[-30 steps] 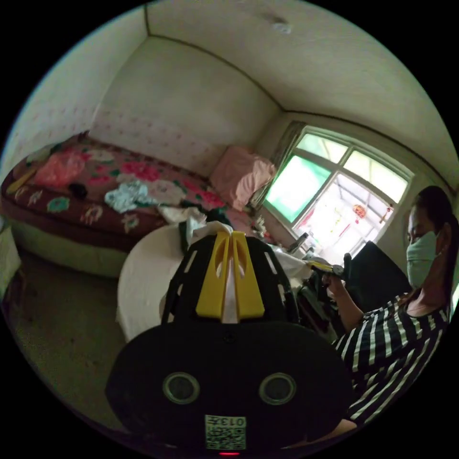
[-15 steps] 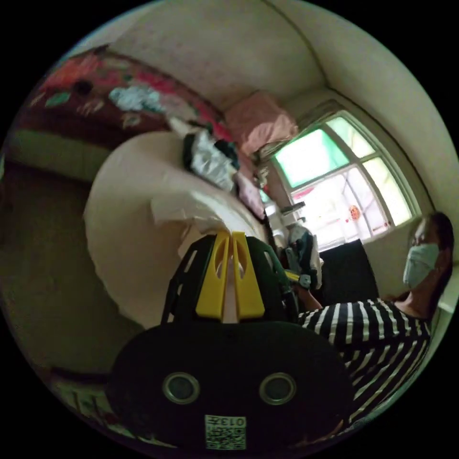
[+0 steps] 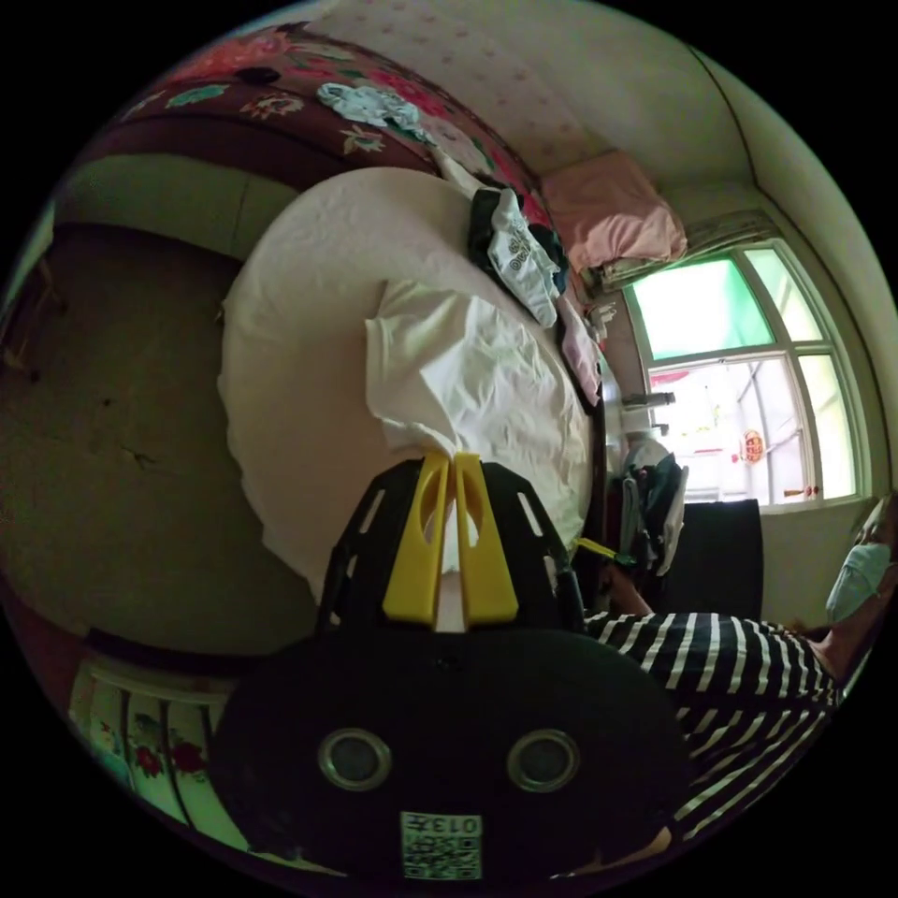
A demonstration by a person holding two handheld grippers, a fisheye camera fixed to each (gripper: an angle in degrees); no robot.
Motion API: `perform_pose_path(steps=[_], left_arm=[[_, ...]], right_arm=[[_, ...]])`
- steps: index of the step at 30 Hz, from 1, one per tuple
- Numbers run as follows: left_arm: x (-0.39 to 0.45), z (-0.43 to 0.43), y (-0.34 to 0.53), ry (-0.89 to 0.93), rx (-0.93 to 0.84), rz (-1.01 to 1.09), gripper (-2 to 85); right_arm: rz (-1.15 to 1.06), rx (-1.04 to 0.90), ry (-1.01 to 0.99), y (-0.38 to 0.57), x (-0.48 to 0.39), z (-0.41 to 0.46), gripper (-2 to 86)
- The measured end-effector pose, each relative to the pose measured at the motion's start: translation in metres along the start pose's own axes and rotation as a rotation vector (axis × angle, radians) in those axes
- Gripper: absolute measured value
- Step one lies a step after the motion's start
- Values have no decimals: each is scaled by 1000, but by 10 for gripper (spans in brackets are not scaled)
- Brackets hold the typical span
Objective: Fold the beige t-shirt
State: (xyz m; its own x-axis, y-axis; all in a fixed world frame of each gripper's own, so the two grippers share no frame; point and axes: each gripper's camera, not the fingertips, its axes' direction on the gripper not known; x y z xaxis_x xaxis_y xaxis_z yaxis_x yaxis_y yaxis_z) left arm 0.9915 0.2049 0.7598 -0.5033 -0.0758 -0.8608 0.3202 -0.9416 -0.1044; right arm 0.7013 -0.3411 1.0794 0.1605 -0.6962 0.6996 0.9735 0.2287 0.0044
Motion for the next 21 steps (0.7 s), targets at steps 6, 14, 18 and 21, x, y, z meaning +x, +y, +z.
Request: perform_pose_path(steps=[6,14,18,21], left_arm=[[23,-2,-23,-103,-51,97,0],[42,-28,-66,-95,-50,179,1],[76,-43,-104,-19,31,302,1],[111,-72,-143,79,149,374,0]], right_arm=[[-47,-57,81,11,-7,7,26],[-92,376,103,27,16,-114,16],[-84,673,201,-1,21,-193,14],[-83,768,285,-41,25,-236,12]])
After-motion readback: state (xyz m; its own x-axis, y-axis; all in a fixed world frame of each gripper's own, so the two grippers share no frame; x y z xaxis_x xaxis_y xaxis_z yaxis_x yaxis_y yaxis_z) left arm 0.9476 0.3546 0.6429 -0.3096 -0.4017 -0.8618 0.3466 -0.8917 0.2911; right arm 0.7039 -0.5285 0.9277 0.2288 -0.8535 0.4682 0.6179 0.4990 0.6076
